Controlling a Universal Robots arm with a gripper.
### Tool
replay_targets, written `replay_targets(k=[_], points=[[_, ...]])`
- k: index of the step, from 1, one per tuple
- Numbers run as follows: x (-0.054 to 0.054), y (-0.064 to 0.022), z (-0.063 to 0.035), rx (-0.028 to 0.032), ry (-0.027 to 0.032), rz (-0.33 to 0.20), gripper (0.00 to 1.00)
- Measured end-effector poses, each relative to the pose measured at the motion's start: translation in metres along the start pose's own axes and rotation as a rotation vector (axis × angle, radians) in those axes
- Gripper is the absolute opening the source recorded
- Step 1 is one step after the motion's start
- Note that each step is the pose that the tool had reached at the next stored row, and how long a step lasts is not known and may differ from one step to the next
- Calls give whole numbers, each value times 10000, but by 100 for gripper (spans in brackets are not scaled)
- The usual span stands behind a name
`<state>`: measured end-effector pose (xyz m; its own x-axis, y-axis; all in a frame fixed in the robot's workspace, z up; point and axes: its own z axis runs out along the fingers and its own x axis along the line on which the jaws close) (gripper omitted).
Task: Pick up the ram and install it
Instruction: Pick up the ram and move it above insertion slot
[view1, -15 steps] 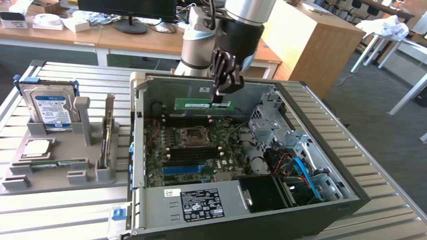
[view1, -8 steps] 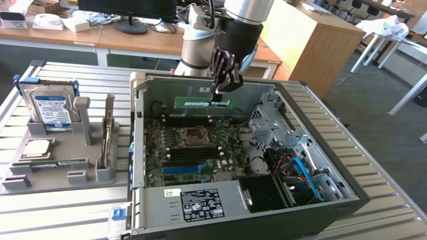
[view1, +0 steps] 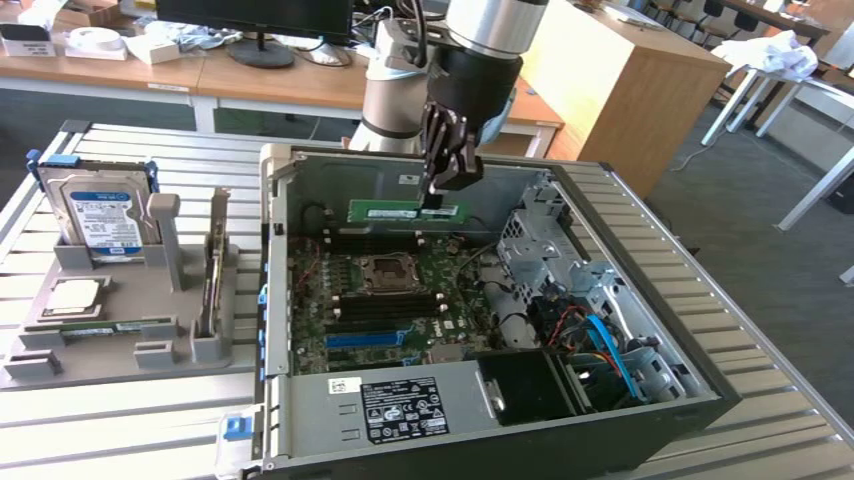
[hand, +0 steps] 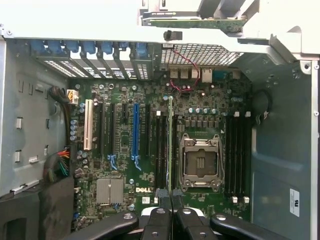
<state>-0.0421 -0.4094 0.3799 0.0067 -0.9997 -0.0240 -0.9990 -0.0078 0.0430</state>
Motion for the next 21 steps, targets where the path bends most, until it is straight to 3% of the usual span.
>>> replay_targets(k=[8,17,21], points=[[1,-3,24,0,0,1,11],[2,-92,28,-1,1,0,11],[2,-94,29,1,1,1,11]])
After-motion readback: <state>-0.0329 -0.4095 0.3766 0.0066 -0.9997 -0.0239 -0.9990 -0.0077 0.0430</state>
